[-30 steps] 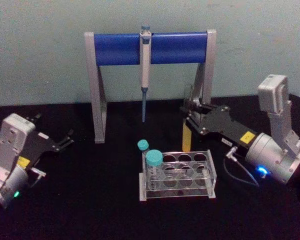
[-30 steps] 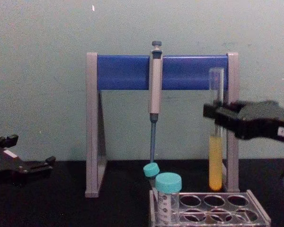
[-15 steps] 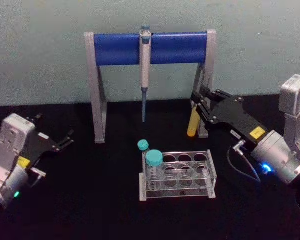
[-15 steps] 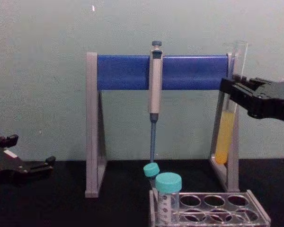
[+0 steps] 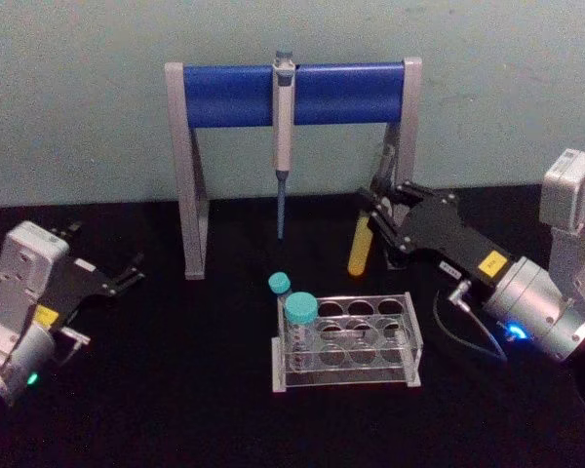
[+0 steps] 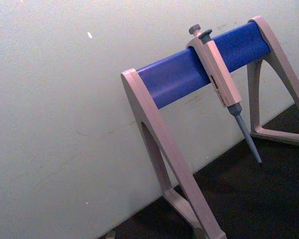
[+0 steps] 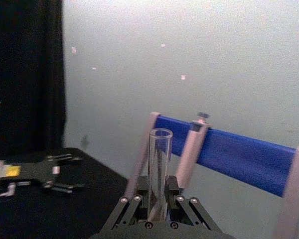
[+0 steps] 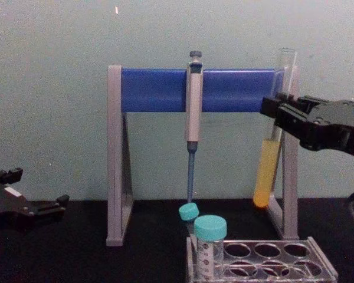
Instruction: Pick up the test tube from the test tube rack, shake it, then place it back into the test tube rack.
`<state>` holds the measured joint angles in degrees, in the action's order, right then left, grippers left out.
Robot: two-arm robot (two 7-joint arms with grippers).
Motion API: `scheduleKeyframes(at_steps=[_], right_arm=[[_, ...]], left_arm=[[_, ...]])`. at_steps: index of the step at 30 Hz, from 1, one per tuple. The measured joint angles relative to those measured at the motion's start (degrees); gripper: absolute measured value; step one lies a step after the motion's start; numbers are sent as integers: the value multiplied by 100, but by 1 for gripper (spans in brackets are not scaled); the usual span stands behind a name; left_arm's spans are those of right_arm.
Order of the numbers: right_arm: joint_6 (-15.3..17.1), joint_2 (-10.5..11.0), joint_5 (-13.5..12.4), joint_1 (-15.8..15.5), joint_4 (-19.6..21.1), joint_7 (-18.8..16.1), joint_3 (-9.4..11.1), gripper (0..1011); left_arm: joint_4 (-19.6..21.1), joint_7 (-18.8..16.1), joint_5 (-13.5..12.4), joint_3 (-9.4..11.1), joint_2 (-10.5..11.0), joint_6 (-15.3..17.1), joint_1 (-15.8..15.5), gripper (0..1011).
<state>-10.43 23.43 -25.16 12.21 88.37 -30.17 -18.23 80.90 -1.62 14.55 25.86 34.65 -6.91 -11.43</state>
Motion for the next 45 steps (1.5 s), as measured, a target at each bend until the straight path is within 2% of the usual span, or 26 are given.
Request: scheduleKeyframes(at_steps=[3,6,10,12,16,19,22,23,26,29,33,34,35,38,39,45], right_arm=[[87,103,-159,29,23,-239,-61,229],[376,330,-340,62,137,-495,-148,229],[693,561,-402,66,280,-564,-204,228],[946,763,-411,33,434,-541,-212,229],[1220,1071,-348,-59,690,-342,-173,229],[1326,1245,-142,-137,878,-16,-121,229],[1378,1304,153,-187,983,324,-84,229],[1381,1297,321,-197,1006,482,-81,229],[1354,1224,600,-200,1011,714,-87,229],[1104,990,883,-202,910,1012,-79,229],[787,745,949,-220,766,1201,-14,229],[579,597,944,-230,665,1257,32,229],[408,457,881,-230,555,1267,74,229],[222,276,658,-211,390,1157,124,229],[169,198,508,-186,302,1032,144,229],[225,-14,-96,-88,68,483,190,229]], left_arm=[[0,0,0,0,0,0,0,1001],[0,0,0,0,0,0,0,1001],[0,0,0,0,0,0,0,1001],[0,0,0,0,0,0,0,1001],[0,0,0,0,0,0,0,1001],[0,0,0,0,0,0,0,1001],[0,0,0,0,0,0,0,1001],[0,0,0,0,0,0,0,1001],[0,0,0,0,0,0,0,1001],[0,0,0,0,0,0,0,1001],[0,0,0,0,0,0,0,1001],[0,0,0,0,0,0,0,1001],[0,0,0,0,0,0,0,1001],[0,0,0,0,0,0,0,1001],[0,0,0,0,0,0,0,1001],[0,0,0,0,0,0,0,1001]])
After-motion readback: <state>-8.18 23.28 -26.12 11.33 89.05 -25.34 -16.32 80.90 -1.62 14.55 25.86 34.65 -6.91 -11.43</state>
